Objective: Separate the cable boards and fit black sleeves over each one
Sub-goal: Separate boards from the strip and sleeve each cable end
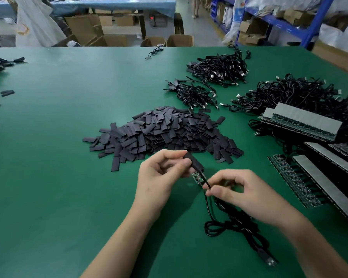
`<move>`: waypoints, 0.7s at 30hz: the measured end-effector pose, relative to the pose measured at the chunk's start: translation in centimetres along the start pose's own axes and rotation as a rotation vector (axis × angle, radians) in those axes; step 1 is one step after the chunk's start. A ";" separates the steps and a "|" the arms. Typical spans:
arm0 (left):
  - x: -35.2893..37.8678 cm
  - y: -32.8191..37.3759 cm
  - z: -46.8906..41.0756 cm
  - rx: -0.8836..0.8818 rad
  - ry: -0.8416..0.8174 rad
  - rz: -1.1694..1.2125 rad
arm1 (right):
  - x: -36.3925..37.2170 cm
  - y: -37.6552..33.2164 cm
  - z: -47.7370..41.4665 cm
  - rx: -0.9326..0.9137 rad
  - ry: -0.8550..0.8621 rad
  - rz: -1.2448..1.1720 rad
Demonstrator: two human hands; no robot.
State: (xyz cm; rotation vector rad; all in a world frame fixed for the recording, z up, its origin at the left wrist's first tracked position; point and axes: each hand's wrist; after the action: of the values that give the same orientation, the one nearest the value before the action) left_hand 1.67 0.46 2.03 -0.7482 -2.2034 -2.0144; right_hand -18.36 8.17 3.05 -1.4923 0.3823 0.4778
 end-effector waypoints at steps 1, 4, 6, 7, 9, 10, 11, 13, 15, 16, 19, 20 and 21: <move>-0.2 0.1 -0.1 -0.002 0.029 0.024 | -0.1 0.0 0.2 -0.012 -0.012 0.068; -0.7 0.2 -0.3 -0.006 0.060 0.060 | -0.4 -0.3 0.5 -0.003 -0.056 0.077; -0.9 0.0 -0.5 -0.023 0.021 0.030 | -0.8 -0.6 0.5 -0.006 -0.089 -0.037; -0.9 -0.2 -0.5 -0.028 -0.005 -0.041 | -1.2 -0.8 0.6 -0.010 -0.091 -0.129; -1.1 -0.8 -0.4 0.036 -0.054 -0.379 | -2.2 -1.2 0.6 0.003 -0.055 -0.310; -1.2 -1.1 -0.2 0.105 -0.088 -0.625 | -2.8 -1.4 0.5 0.017 -0.017 -0.372; -1.1 -1.4 0.0 0.176 -0.140 -0.878 | -3.3 -1.7 0.3 0.032 0.034 -0.408; -0.7 -1.9 0.2 0.212 -0.245 -1.241 | -4.4 -2.0 -0.7 0.064 0.138 -0.357; -0.4 -2.2 0.3 0.185 -0.272 -1.367 | -5.5 -2.2 -2.2 0.095 0.202 -0.152; -0.3 -2.3 0.2 0.174 -0.273 -1.375 | -6.0 -2.3 -3.1 0.104 0.226 -0.028; -0.3 -2.3 0.2 0.165 -0.293 -1.332 | -7.1 -2.8 -6.6 0.091 0.300 0.331; -0.3 -2.3 0.2 0.158 -0.309 -1.312 | -7.3 -3.3 -8.1 0.086 0.313 0.420; -0.3 -2.3 0.3 0.151 -0.323 -1.280 | -7.6 -4.0 -9.9 0.080 0.325 0.492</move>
State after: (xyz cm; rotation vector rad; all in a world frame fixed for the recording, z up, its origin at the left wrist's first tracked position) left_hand 1.13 0.56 -0.20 0.6323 -3.4748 -2.0491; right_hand -22.30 -2.27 9.94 -1.3949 1.0273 0.5977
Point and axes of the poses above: each hand's wrist, its own z-axis away from the middle knuckle, its own x-axis out of the palm, y = z × x, and after that the axes turned 5 degrees about z, right-handed
